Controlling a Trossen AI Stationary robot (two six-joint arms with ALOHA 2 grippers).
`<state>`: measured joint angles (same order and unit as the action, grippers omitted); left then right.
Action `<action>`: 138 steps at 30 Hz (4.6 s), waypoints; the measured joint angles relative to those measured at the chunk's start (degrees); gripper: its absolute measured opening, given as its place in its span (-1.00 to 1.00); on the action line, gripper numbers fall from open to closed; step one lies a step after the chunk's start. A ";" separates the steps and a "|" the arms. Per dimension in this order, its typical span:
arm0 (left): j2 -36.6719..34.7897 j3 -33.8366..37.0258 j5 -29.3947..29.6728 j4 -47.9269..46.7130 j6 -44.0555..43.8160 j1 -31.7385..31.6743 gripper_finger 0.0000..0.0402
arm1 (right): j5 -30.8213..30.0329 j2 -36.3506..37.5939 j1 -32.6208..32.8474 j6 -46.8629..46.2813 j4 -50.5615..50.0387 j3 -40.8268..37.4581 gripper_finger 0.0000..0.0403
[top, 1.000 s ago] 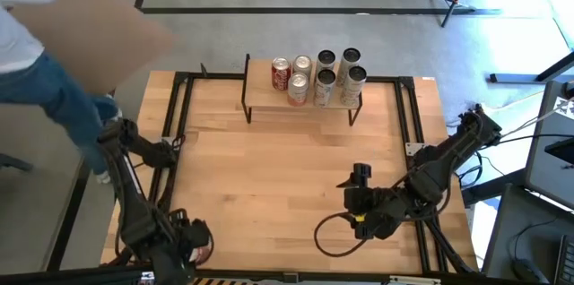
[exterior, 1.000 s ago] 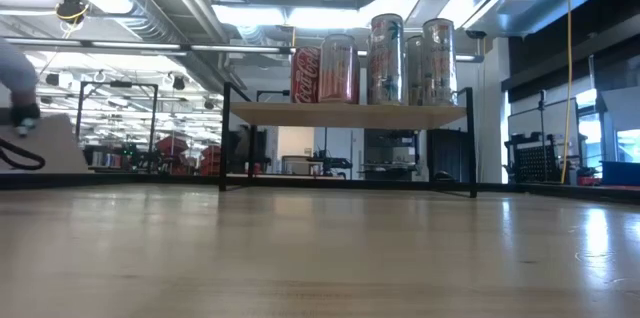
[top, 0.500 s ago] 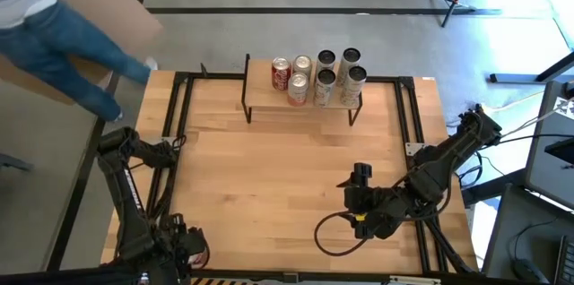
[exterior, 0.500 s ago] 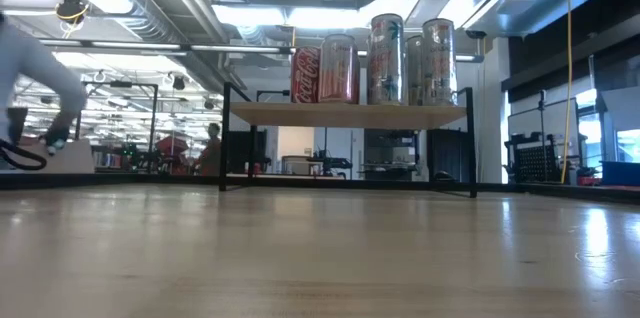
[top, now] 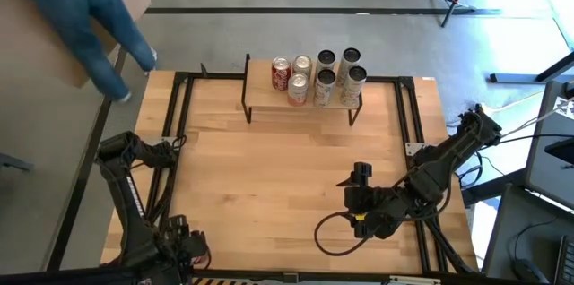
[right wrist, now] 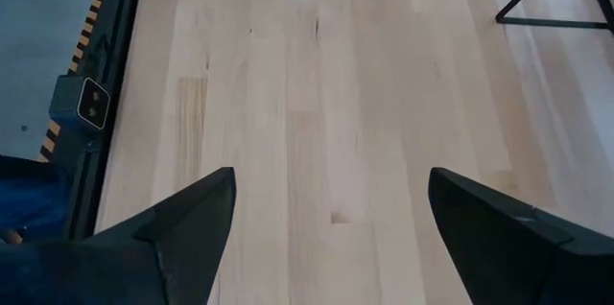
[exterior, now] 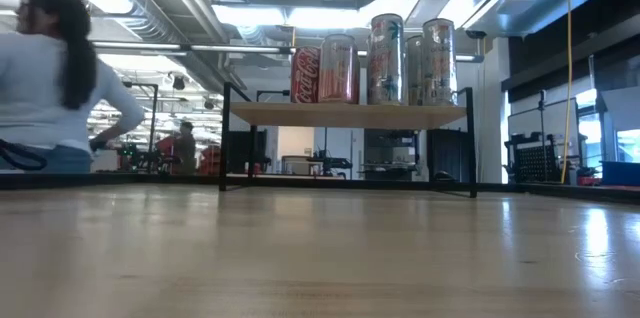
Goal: Place canned beverage on shelf
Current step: Put the red soda can aligned with other red soda can on the shelf
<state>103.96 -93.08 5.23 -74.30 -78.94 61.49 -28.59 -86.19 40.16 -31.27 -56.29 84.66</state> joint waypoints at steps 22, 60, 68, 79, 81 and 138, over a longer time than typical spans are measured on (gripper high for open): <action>-0.07 9.03 -0.46 7.45 -3.08 0.27 0.60 | -1.91 0.04 0.00 0.02 0.09 0.00 0.65; -0.83 3.08 1.47 4.51 56.41 -22.99 0.34 | -2.74 0.07 0.00 0.06 -0.40 -0.02 0.65; -0.17 3.76 -1.54 4.92 83.87 -26.41 0.35 | -1.80 0.07 -0.01 -0.10 -0.37 -0.02 0.65; 3.15 3.85 -5.46 6.69 91.23 -26.82 0.36 | -1.14 0.07 -0.07 -0.20 -0.33 -0.02 0.65; 3.15 3.85 -4.09 6.81 91.19 -26.74 0.40 | -0.58 0.07 -0.07 -0.22 -0.30 -0.02 0.65; -2.45 -0.72 3.90 2.48 -20.79 -24.18 0.63 | -0.05 0.07 0.00 3.14 -0.90 -0.02 0.65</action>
<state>101.51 -93.80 9.12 -71.82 -99.73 37.31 -28.64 -86.13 40.16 -28.13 -57.19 84.64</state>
